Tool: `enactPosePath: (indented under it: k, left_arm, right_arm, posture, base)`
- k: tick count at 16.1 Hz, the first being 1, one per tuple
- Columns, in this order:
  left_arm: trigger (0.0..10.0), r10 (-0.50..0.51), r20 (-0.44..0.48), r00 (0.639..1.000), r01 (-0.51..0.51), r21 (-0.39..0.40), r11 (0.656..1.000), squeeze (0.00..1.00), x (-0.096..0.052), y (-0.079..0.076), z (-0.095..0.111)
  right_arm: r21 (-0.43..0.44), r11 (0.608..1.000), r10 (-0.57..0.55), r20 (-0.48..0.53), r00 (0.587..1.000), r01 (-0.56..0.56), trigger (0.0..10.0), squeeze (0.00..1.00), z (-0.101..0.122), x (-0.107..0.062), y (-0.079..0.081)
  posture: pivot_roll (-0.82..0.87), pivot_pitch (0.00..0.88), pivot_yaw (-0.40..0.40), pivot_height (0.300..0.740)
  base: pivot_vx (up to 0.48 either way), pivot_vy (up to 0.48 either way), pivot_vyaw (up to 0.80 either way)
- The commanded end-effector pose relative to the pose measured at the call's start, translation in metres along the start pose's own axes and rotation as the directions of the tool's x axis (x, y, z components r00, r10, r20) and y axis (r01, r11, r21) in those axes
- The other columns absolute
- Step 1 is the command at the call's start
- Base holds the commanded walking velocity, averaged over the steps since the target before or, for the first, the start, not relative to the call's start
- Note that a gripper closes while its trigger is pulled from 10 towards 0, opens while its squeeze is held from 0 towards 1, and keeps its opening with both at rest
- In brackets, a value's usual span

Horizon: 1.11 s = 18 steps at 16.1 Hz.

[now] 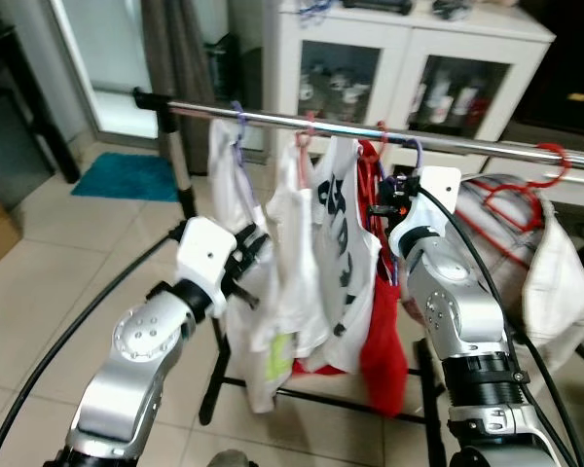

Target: Hang hanger

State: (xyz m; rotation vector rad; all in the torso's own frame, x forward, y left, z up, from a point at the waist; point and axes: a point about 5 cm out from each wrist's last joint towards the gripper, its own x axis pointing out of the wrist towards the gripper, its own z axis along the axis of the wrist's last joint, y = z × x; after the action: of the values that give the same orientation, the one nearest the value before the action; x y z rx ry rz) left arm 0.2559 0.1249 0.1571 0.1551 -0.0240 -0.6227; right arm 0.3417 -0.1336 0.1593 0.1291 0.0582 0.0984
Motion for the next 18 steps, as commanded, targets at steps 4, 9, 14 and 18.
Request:
enactPosePath:
  k: [4,9,14,18]
  left_arm:
    - [10.0,-0.221,0.033,0.975,0.222,-0.025,0.975,0.0,0.002,-0.027,0.014]
    - [10.0,-0.281,0.01,0.96,0.281,-0.02,0.959,0.0,0.001,-0.029,0.018]
    - [10.0,-0.296,-0.021,0.955,0.295,-0.027,0.955,0.0,-0.003,-0.028,0.016]
    - [10.0,-0.33,-0.021,0.944,0.329,-0.046,0.943,0.0,-0.005,-0.031,0.017]
  right_arm:
    - [-0.032,0.997,-0.068,0.054,0.996,0.07,10.0,0.0,0.023,0.007,-0.009]
    - [-0.095,0.989,-0.12,-0.057,0.991,0.114,10.0,0.0,0.032,0.039,-0.02]
    - [-0.095,0.988,-0.142,-0.251,0.957,0.122,10.0,0.0,0.02,0.058,-0.029]
    - [-0.084,0.99,-0.134,-0.361,0.923,0.111,10.0,0.0,0.0,0.055,-0.031]
  posture:
    - [0.15,0.0,-0.038,0.74]
    - [0.15,0.0,-0.046,0.74]
    - [0.16,0.0,-0.061,0.74]
    - [0.16,0.0,-0.068,0.74]
  base:
    - [0.0,0.0,0.0]
    - [0.0,0.0,0.0]
    - [0.0,0.0,0.0]
    - [0.0,0.0,0.0]
